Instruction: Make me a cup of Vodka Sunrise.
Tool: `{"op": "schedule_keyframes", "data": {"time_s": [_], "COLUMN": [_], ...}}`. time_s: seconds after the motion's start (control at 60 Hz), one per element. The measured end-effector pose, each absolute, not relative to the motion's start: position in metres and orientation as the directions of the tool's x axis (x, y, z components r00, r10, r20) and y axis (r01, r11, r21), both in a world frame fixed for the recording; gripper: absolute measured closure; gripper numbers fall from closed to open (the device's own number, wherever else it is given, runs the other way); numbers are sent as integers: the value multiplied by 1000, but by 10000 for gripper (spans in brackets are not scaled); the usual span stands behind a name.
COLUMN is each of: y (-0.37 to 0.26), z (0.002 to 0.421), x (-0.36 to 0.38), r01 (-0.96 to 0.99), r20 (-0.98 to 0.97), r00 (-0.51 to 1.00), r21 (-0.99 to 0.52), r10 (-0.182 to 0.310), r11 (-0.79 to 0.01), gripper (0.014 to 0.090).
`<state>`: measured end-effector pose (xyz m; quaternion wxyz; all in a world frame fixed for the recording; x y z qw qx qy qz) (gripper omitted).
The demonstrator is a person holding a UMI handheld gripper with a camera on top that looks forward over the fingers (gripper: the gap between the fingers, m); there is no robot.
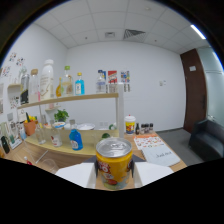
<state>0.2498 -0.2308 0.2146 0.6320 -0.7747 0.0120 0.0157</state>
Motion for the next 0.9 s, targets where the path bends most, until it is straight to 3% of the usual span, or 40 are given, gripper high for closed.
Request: {"op": "schedule_keyframes", "data": {"time_s": [0.117,0.417,0.65,0.9], "y": [-222,-208,-214,-222], "z": [165,73,43,42], "x": [268,269,269,274], "r01": [-89,-105,-84,-68], "r20": [-84,-106,-81,-52], "r00": [996,994,996,998], "r21": [-961,-916,-885,-885], "r10": [-29,-19,-27,-46], "r11": [-262,-388,-457,-461], "gripper": [530,531,524,512]}}
